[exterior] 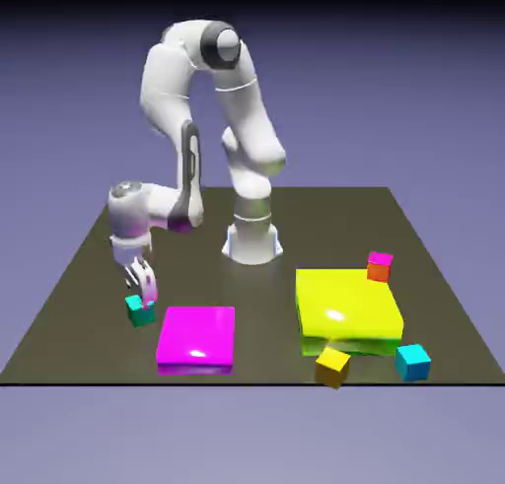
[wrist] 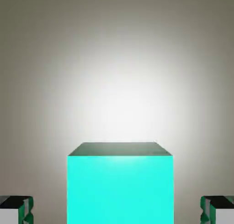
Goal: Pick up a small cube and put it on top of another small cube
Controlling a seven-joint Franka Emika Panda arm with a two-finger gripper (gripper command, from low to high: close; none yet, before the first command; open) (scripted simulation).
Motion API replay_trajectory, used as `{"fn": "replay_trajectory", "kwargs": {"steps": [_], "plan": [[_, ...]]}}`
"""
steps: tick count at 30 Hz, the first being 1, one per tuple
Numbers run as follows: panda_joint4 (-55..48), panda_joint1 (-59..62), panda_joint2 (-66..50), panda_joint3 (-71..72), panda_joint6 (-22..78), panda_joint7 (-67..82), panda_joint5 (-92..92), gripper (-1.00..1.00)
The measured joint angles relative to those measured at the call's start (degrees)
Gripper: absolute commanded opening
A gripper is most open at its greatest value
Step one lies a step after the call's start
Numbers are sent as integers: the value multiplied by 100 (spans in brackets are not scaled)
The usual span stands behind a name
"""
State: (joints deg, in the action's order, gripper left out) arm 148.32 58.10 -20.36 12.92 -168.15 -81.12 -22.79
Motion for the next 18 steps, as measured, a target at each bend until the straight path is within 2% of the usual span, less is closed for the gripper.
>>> {"fn": "replay_trajectory", "kwargs": {"steps": [1,3,10,18], "plan": [[-33,-113,-133,-142,-99,-100,-131,-100],[-33,-113,-133,-142,-102,-103,-134,-100],[250,930,1147,1255,889,860,1135,-100],[-710,-733,633,1489,1486,455,823,-100]]}}
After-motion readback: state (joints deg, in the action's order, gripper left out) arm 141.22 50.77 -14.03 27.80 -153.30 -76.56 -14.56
